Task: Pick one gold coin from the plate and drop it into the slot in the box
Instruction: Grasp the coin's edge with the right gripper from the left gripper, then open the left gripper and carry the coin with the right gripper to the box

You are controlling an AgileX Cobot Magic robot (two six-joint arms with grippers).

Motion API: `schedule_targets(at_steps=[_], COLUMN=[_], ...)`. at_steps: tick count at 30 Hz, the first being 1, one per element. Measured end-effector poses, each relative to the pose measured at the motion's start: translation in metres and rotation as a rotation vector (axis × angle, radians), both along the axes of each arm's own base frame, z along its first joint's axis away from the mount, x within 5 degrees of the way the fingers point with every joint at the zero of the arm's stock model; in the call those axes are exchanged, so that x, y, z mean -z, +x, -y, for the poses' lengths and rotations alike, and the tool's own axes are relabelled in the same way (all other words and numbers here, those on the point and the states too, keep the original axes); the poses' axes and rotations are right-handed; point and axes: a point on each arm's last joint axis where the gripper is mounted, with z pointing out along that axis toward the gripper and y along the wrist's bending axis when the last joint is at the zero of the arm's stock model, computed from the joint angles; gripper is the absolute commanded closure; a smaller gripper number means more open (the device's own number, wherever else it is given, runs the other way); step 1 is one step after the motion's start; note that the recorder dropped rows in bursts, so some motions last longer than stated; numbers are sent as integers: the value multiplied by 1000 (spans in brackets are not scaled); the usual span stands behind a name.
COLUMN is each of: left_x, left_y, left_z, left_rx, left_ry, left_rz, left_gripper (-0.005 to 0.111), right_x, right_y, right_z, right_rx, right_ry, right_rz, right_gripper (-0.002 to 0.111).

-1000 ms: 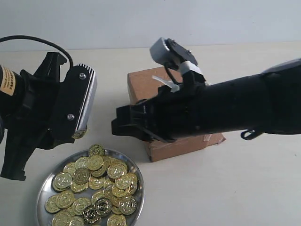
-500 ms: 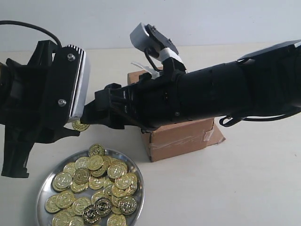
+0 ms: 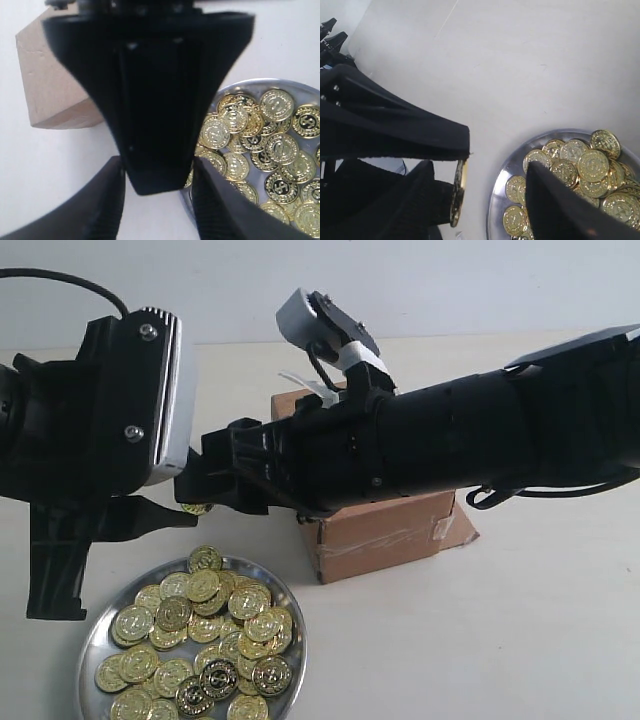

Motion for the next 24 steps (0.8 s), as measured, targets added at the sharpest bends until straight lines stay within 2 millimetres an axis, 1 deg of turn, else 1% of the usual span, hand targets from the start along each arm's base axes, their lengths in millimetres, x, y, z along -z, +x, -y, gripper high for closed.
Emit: schedule_targets(at_steps=[2,3,8,10,12,13,14,15,16,18,20,21,22,24], left_x=[0,0,0,0,0,0,0,0,0,0,-1,-3,-5,-10], left_y=[0,0,0,0,0,0,0,0,0,0,1,1,1,0], left_z=[1,1,1,1,1,1,1,1,1,1,0,-3,-5,-11], left_rx=[6,11,16,18,17,17,17,16,18,18,6,-8,-16,-40], left_ry=[-4,-3,-1,0,-1,-1,-1,-4,-3,-3,2,11,15,37], left_rz=[0,2,5,6,7,7,7,7,8,8,16,33,48,82], left_gripper=[69,69,69,69,68,66,61,54,37,24,27,29,34,40], right_x=[0,0,0,-1,-2,-2,-2,-1,-1,0,1,0,-1,-5], right_y=[0,0,0,0,-1,-1,-1,0,1,2,4,7,9,17], right_z=[0,0,0,-1,-1,-1,-1,-1,0,0,1,4,6,16], right_rx=[0,0,0,-4,-9,-8,-5,0,7,18,43,87,110,226], right_ry=[0,0,0,9,17,20,17,11,4,-4,-25,-50,-61,-124], right_rz=[0,0,0,-3,-8,-12,-11,-7,-3,1,12,34,48,109], right_gripper=[65,70,96,108,108,108,108,108,108,108,108,108,108,108])
